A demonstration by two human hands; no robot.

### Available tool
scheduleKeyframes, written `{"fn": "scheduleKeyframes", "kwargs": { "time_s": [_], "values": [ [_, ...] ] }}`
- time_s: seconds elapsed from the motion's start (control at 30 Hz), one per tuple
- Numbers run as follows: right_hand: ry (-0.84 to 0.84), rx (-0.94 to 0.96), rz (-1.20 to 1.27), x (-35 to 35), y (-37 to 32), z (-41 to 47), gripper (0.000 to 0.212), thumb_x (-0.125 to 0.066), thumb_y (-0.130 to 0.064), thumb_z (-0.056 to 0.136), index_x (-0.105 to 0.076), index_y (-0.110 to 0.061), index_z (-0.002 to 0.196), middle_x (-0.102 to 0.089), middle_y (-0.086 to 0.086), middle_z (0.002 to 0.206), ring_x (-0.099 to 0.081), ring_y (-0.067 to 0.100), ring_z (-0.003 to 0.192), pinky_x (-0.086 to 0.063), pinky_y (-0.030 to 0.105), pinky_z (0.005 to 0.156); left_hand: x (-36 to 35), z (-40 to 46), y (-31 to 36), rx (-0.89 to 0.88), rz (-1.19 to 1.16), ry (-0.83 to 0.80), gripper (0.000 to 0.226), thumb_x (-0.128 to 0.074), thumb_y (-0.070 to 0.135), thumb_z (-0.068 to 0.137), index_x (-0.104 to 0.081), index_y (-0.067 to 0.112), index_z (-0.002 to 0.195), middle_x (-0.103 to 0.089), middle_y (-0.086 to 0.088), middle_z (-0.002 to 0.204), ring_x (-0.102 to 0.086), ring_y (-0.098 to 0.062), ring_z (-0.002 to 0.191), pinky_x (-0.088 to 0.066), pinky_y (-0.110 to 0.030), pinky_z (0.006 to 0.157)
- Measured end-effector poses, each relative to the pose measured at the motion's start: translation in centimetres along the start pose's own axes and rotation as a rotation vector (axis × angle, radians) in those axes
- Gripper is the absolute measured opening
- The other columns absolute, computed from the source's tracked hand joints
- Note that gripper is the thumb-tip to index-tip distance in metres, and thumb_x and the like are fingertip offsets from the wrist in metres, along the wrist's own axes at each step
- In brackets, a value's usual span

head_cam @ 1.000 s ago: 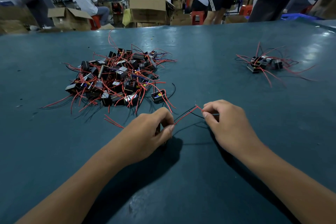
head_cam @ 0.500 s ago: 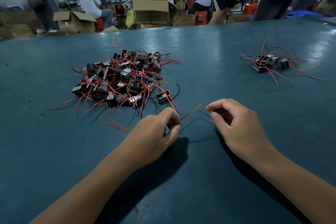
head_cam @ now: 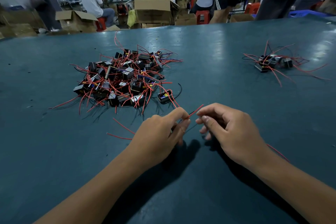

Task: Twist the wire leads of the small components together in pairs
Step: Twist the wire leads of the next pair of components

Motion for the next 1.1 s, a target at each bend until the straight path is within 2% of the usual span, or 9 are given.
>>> {"fn": "scheduleKeyframes", "kwargs": {
  "time_s": [0.1,0.17,0.3,0.4,0.47,0.57,0.67,0.83,1.1],
  "values": [
    [0.011,0.023,-0.084,0.1,-0.1,0.0,0.016,-0.063,-0.010,0.093,-0.071,-0.024,0.094,-0.074,-0.014,0.079,-0.065,0.003,0.061,-0.048,0.013,0.060,0.2,-0.1,0.0,0.009,-0.021,0.009,0.017,-0.043,0.041,0.103,-0.052,0.031,0.095,-0.069,0.011,0.063,-0.059,-0.007,0.055,-0.051,-0.035,0.063],
    [0.021,0.025,-0.059,0.1,-0.1,0.0,0.015,-0.063,-0.010,0.092,-0.071,-0.023,0.094,-0.074,-0.013,0.078,-0.063,0.000,0.061,-0.045,0.011,0.060,0.3,-0.1,0.0,0.015,-0.021,0.024,0.019,-0.045,0.039,0.102,-0.055,0.029,0.089,-0.068,0.011,0.060,-0.059,-0.007,0.054,-0.051,-0.036,0.062],
    [0.028,-0.033,0.102,0.0,0.5,0.1,0.012,-0.064,-0.007,0.092,-0.069,-0.018,0.092,-0.075,-0.006,0.078,-0.068,0.020,0.069,-0.054,0.026,0.063,0.7,-0.2,0.2,0.019,-0.020,0.053,0.023,-0.046,0.039,0.095,-0.059,0.025,0.082,-0.066,0.010,0.057,-0.059,-0.011,0.050,-0.051,-0.037,0.059],
    [0.031,-0.032,0.133,0.0,0.7,0.2,0.014,-0.064,-0.006,0.092,-0.070,-0.019,0.090,-0.076,-0.004,0.079,-0.070,0.024,0.075,-0.057,0.030,0.067,0.7,-0.2,0.2,0.009,-0.021,0.056,0.022,-0.053,0.031,0.098,-0.060,0.022,0.079,-0.066,0.007,0.057,-0.060,-0.014,0.050,-0.050,-0.040,0.058],
    [0.045,-0.026,0.135,0.1,0.8,0.3,0.014,-0.067,-0.009,0.091,-0.072,-0.022,0.089,-0.075,-0.005,0.078,-0.070,0.018,0.072,-0.058,0.030,0.067,0.7,-0.3,0.3,0.000,-0.022,0.055,0.024,-0.054,0.032,0.098,-0.061,0.021,0.078,-0.065,0.003,0.057,-0.060,-0.019,0.052,-0.049,-0.042,0.058],
    [0.080,-0.001,0.117,0.3,0.8,0.3,0.007,-0.070,-0.020,0.087,-0.073,-0.027,0.088,-0.072,-0.008,0.072,-0.061,0.006,0.060,-0.047,0.018,0.057,0.7,-0.3,0.6,-0.021,-0.013,0.065,0.026,-0.051,0.038,0.092,-0.062,0.021,0.075,-0.062,0.003,0.057,-0.056,-0.019,0.052,-0.046,-0.038,0.055],
    [0.075,0.006,0.102,0.2,0.8,0.3,0.012,-0.072,-0.018,0.088,-0.073,-0.029,0.088,-0.074,-0.007,0.077,-0.068,0.016,0.071,-0.054,0.028,0.067,0.6,-0.4,0.9,-0.053,0.029,0.090,0.024,-0.053,0.037,0.089,-0.064,0.021,0.074,-0.054,0.008,0.056,-0.050,-0.015,0.053,-0.039,-0.032,0.052],
    [0.071,0.018,0.126,0.0,0.6,0.2,0.009,-0.075,-0.018,0.085,-0.074,-0.027,0.083,-0.073,-0.008,0.074,-0.064,0.003,0.066,-0.048,0.015,0.064,0.4,-0.3,1.3,-0.089,0.063,0.079,0.023,-0.054,0.035,0.089,-0.064,0.021,0.073,-0.056,0.006,0.062,-0.053,-0.015,0.060,-0.044,-0.039,0.057],
    [0.083,0.024,0.096,-0.1,0.8,0.2,0.008,-0.076,-0.019,0.085,-0.074,-0.026,0.080,-0.072,-0.006,0.071,-0.062,0.005,0.064,-0.049,0.018,0.062,-0.1,-0.4,1.6,-0.093,0.122,0.049,0.029,-0.048,0.039,0.089,-0.069,0.020,0.083,-0.065,0.004,0.073,-0.059,-0.015,0.069,-0.048,-0.041,0.063]
  ]
}}
Point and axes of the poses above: each hand's wrist, its own z-axis towards the middle knuckle, its own x-axis out of the back of the hand, y = z × x, the point moved 5 cm from there along z, towards the middle knuckle
